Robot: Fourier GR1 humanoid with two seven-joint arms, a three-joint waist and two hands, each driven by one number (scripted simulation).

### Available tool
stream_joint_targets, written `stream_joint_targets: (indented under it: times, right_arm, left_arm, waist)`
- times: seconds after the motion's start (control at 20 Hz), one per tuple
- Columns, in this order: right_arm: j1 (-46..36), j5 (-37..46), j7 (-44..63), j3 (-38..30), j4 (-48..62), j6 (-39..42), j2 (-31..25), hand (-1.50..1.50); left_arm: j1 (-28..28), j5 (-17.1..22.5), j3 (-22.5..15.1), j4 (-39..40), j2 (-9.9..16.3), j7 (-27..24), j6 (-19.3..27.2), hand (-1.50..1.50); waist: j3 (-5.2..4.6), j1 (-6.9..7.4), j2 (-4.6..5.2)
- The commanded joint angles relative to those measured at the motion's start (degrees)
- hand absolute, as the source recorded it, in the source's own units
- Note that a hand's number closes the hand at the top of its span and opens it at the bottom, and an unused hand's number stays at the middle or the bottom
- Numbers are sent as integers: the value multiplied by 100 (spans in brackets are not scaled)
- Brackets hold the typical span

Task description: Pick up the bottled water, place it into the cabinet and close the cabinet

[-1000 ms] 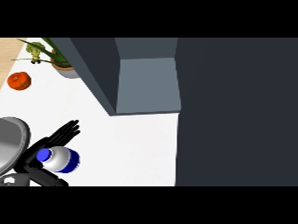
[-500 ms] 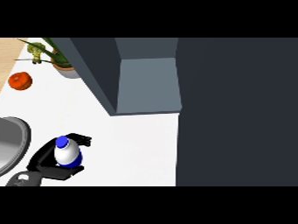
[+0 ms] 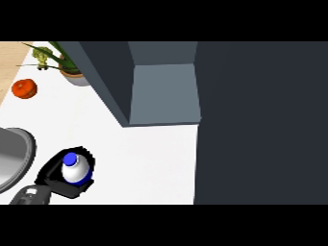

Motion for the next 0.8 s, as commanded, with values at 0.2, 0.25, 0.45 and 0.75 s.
stream_joint_targets:
  times: [0.2, 0.25, 0.45, 0.75]
  right_arm:
    - [217, -82, 58, -89, -234, -79, 26, -150]
    - [97, -160, 55, -189, -296, -64, -8, -150]
    - [132, -152, 331, -43, -559, -86, -35, -150]
    - [275, -134, 44, 26, -231, 51, -1, -150]
  left_arm:
    - [536, 1217, 1260, 108, -1358, -591, 1816, 150]
    - [372, 1138, 1229, -75, -1630, -596, 2350, 150]
    - [374, 1479, 804, -173, -1662, -979, 2430, 150]
    - [200, 2309, -87, -566, -1684, -398, 2840, 150]
  waist:
    - [-27, 278, -34]
    - [-17, 250, -29]
    - [-22, 166, -16]
    - [-14, 132, -37]
